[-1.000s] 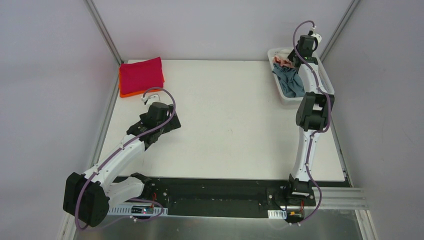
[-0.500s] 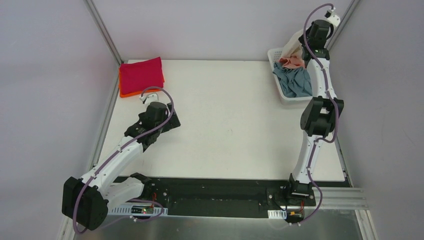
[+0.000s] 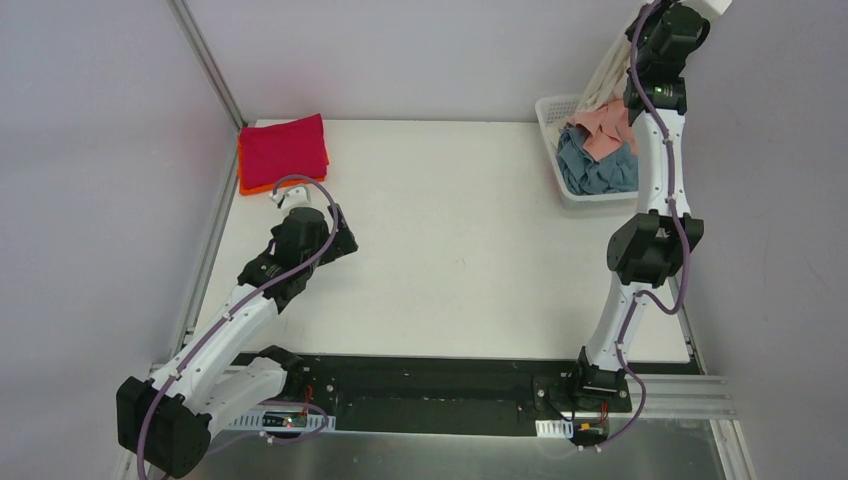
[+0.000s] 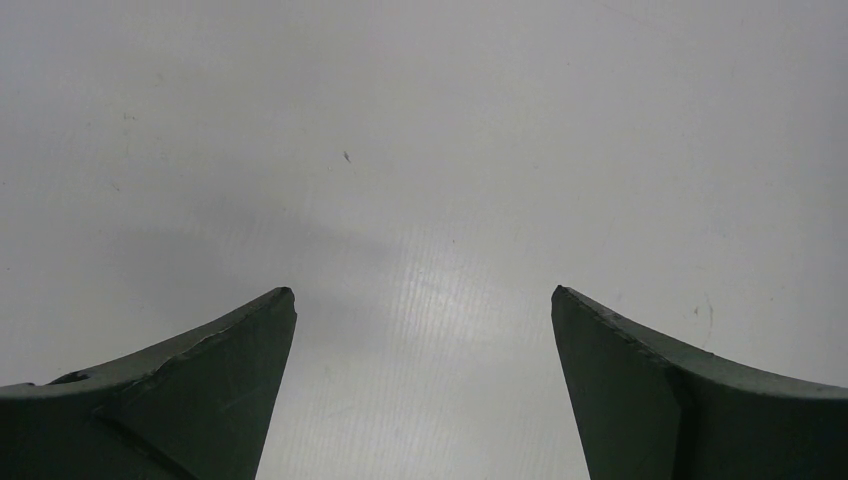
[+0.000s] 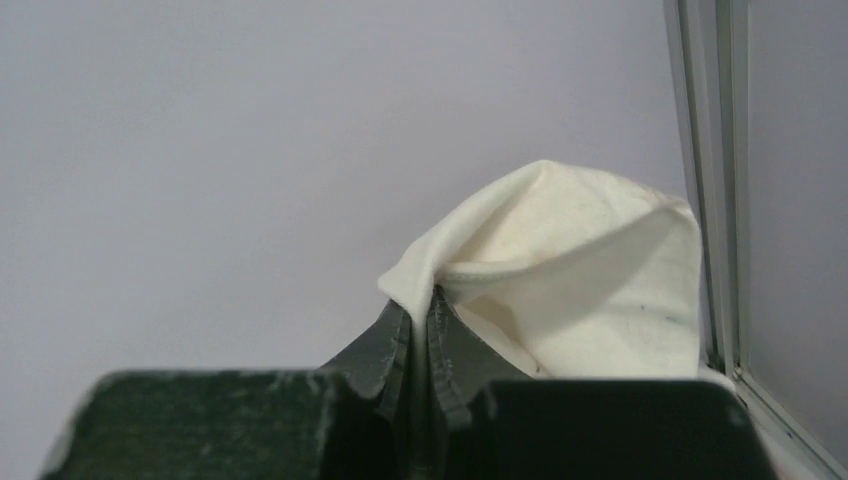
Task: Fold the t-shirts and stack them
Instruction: Grab crumpled tshirt from bin with the right arm
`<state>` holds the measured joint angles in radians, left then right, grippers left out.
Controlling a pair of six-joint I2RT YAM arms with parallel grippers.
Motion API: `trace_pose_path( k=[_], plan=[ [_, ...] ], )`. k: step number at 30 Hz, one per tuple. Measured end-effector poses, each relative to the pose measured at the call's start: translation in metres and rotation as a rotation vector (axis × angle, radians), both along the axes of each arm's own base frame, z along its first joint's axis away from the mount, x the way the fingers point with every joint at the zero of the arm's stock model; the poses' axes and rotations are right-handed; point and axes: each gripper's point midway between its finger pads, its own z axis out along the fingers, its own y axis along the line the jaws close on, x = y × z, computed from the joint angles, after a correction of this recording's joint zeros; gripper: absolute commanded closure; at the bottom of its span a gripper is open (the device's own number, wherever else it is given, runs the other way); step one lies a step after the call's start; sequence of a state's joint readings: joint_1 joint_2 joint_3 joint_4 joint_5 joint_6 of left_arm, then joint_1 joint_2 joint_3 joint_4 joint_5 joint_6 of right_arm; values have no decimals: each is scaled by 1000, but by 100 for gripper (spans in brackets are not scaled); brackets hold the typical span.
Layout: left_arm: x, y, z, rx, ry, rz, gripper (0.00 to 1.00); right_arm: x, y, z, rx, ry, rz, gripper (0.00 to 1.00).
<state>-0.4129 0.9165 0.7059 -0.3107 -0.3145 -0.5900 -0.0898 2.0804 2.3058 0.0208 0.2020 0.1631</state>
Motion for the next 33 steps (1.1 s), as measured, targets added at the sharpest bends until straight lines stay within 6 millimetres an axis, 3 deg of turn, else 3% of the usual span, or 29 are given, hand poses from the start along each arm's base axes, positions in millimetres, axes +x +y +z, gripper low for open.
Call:
trace_pose_path(
  k=[9,15,22,26,33],
  plan=[
    [-1,0,2,-4,-7,1,1,-19,5,86,-15,-272,20,100],
    [0,0,0,-2,-1,1,1,-33,12,127,-6,-428,58,100],
    [0,0,0,-2,-1,1,1,-72,27,196,2,-660,128,100],
    [0,0,0,-2,0,0,1,-92,36,220,4,-741,169,100],
    [-1,-3,0,-13,3,-15,1,-120,65,244,45,-786,281,100]
  ],
)
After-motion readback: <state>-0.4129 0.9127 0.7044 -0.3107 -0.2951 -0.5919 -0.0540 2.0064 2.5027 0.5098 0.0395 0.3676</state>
